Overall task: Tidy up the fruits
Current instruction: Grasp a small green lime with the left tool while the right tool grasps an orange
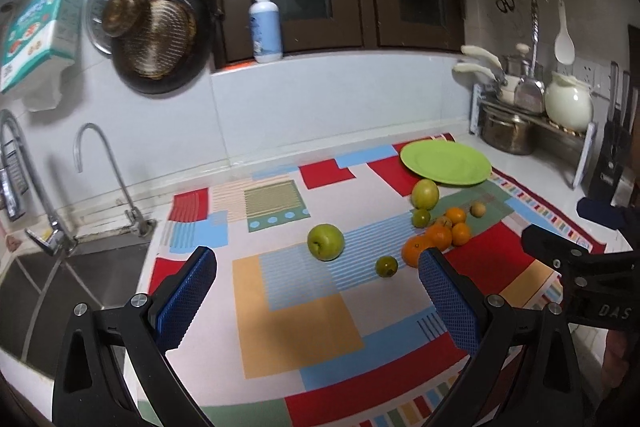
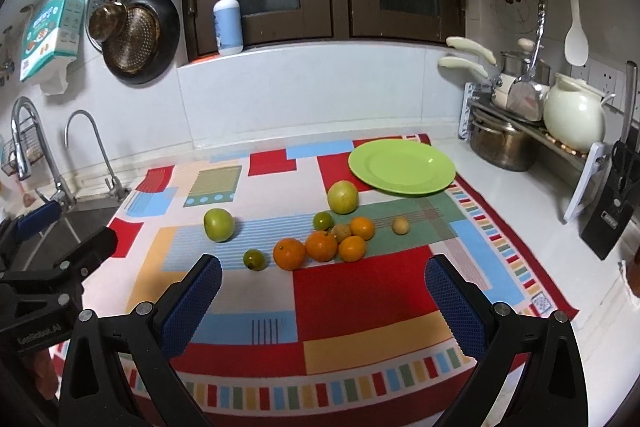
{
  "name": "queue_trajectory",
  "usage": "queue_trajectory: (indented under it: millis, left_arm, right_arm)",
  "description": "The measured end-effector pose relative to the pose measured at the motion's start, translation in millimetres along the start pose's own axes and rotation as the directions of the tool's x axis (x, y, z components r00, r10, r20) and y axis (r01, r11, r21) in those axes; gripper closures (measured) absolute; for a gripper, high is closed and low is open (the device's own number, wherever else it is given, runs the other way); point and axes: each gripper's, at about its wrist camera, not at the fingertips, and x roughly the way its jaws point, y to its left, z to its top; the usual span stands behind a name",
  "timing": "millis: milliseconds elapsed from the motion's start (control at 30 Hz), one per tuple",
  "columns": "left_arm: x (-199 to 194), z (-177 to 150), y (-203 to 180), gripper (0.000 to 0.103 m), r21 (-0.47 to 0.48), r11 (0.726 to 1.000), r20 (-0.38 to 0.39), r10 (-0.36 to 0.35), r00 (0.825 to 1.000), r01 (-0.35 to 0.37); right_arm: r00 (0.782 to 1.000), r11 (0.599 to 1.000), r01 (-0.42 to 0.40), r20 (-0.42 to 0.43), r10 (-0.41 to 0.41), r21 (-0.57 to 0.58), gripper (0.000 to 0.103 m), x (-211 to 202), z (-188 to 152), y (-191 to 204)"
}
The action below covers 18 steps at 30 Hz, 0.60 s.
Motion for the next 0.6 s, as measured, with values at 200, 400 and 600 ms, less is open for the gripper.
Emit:
queue_trajectory:
  millis: [200,400,600]
  left_arm:
    - [32.7,-8.9,3.2,0.006,0.036,0.997,-0.048,-0.072,0.996,0.073]
    - [60.4,-14.2,-8.6,0.011,0.029,0.995,-0.094,-0.088,0.992,0.091]
    - [93.6,-19.3,-32.5,0.019,0.003,0.999,-0.148,-0.041,0.988,0.042]
  right_arm:
    - [0.997,0.999,0.050,-0.051,-0.049,0.015,0.001,26.2,-6.0,6.1]
    - [0.993,0.996,0.090,-0.080,-0.092,-0.025,0.005,49.8,-10.8,1.9]
    - [0.992,0.995,0.008,-0.126,-0.021,-0.098,0.015,87.4,-7.2,-12.2]
